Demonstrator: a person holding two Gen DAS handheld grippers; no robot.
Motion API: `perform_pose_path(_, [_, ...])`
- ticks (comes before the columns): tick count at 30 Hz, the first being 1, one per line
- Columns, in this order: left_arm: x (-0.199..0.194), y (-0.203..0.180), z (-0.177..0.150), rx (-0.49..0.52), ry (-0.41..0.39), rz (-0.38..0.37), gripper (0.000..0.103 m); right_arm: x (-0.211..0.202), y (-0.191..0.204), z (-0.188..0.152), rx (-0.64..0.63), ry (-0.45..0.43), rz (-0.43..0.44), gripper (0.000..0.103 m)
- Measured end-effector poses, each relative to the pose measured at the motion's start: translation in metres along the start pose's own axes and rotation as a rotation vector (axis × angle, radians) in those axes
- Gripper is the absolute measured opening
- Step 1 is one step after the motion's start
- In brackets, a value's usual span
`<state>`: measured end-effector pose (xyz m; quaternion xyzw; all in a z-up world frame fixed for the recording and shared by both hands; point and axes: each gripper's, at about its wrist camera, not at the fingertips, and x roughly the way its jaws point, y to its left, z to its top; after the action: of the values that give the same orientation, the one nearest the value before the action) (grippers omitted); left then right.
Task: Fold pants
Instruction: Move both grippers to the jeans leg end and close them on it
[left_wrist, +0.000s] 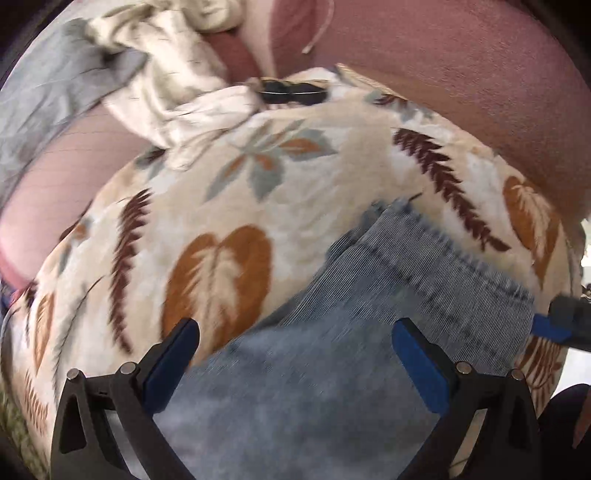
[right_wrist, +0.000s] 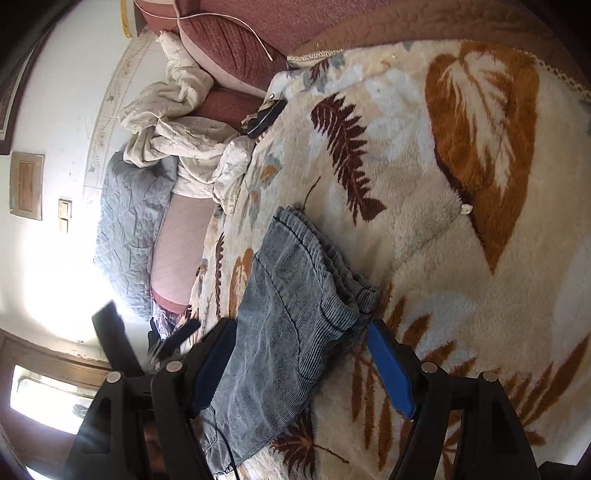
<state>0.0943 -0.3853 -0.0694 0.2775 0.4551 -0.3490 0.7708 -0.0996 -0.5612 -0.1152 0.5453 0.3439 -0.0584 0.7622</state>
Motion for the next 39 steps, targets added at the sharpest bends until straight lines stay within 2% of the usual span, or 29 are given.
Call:
perform_pose_path(7, [0.024,-0.004,0.028,0.016,0.015,-0.142,0.103,0.008,-0.009,0.003,0.031,0.029,0.023,0.077])
perform_pose_path(13, [0.038,-0.01,0.042,0.04,-0.003,-0.215,0.103,0.019,-0.014,0.004,0.037,0.049,0.019,0.077])
perform_pose_path(19, [0.051,-0.02,0.054,0.078,0.001,-0.272,0.103,0.026,-0.01,0.008,-0.017,0.017,0.015,0.077])
perform_pose_path(25, [0.065,-0.026,0.061,0.088,0.021,-0.366,0.103,0.035,-0.002,0.011,-0.1,0.002,-0.013,0.076])
perform_pose_path(27, [0.07,-0.027,0.06,0.087,0.028,-0.383,0.103,0.036,0.0,0.011,-0.125,0.005,-0.029,0.069])
perform_pose_path(29, [0.074,-0.027,0.058,0.078,0.027,-0.414,0.101,0.039,0.0,0.011,-0.144,0.015,-0.049,0.052])
perform_pose_path(30, [0.075,-0.027,0.057,0.076,0.028,-0.432,0.098,0.04,-0.002,0.012,-0.141,0.024,-0.054,0.042])
perform_pose_path(31, [0.077,-0.029,0.056,0.079,0.032,-0.447,0.086,0.042,-0.004,0.013,-0.137,0.032,-0.055,0.038])
perform_pose_path(32, [0.077,-0.03,0.055,0.084,0.028,-0.442,0.08,0.042,-0.005,0.013,-0.139,0.033,-0.054,0.037])
perform_pose_path(33, [0.075,-0.031,0.054,0.087,0.018,-0.437,0.079,0.043,-0.004,0.013,-0.149,0.035,-0.055,0.035])
perform_pose_path(35, [0.073,-0.029,0.054,0.083,0.002,-0.453,0.058,0.045,-0.003,0.012,-0.164,0.044,-0.056,0.03])
perform_pose_path(39, [0.071,-0.017,0.053,0.025,-0.001,-0.452,0.036,0.048,0.003,0.011,-0.192,0.041,-0.061,0.025])
